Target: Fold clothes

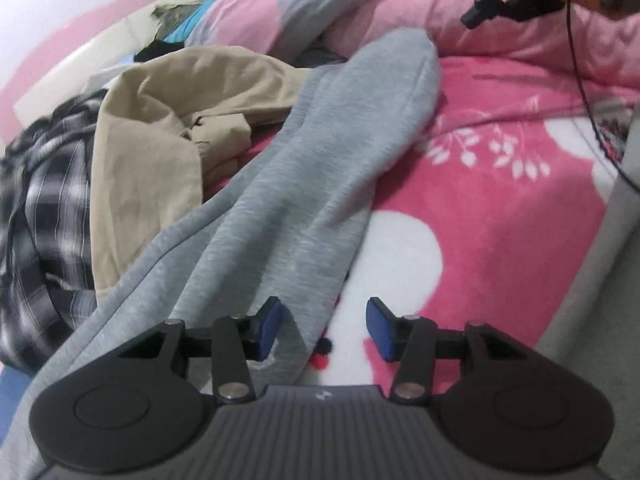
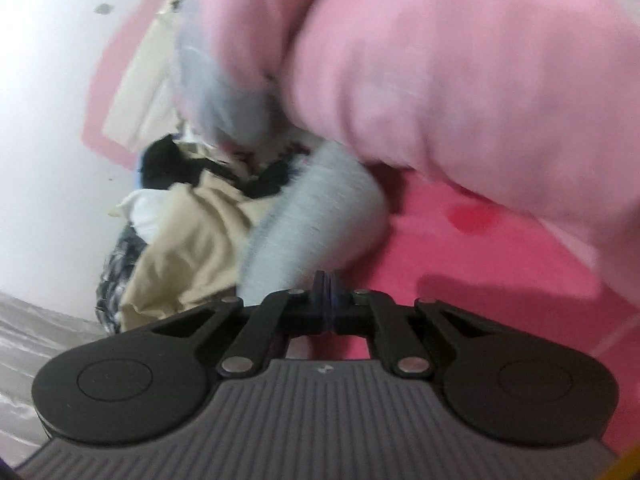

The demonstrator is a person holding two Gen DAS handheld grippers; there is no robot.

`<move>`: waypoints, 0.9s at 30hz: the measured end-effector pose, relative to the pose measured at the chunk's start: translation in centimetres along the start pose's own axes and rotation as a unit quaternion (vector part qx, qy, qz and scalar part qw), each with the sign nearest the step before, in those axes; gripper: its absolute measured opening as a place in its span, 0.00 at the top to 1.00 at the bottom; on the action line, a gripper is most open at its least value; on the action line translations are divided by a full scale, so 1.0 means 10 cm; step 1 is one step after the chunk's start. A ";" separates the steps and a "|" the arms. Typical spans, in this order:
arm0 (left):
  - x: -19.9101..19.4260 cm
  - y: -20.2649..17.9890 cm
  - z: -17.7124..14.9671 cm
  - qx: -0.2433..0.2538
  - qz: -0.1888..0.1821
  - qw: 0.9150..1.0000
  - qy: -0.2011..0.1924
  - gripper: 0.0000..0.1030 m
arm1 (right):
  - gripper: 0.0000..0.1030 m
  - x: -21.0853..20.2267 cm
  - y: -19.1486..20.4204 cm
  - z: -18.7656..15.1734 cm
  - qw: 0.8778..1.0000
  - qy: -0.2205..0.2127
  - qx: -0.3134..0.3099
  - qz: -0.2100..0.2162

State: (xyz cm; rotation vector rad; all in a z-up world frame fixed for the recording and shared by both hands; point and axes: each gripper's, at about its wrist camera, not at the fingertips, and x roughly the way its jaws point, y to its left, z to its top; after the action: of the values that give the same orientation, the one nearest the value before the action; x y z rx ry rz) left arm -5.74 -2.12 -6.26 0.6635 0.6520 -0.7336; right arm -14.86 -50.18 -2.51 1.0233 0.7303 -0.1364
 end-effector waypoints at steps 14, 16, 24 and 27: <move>0.23 0.21 0.23 -0.102 0.004 0.995 0.010 0.80 | 0.59 0.83 -0.03 0.01 0.994 0.105 0.027 0.019; 0.26 0.24 0.20 -0.130 0.011 0.991 0.011 0.91 | 0.60 0.92 -0.12 0.05 0.992 0.106 0.057 0.036; 0.19 0.37 0.20 -0.186 0.038 0.982 -0.004 0.94 | 0.60 0.46 -0.41 -0.01 0.988 -0.008 0.134 0.078; 0.23 0.40 0.19 -0.195 0.040 0.980 0.002 0.94 | 0.60 0.59 -0.29 0.13 0.990 -0.007 0.114 0.080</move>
State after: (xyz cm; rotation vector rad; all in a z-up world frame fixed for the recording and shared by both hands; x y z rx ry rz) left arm -0.82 -2.18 -5.51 0.3284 0.7437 -0.5086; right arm -10.99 -51.43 -7.80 1.2941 0.6275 -0.0894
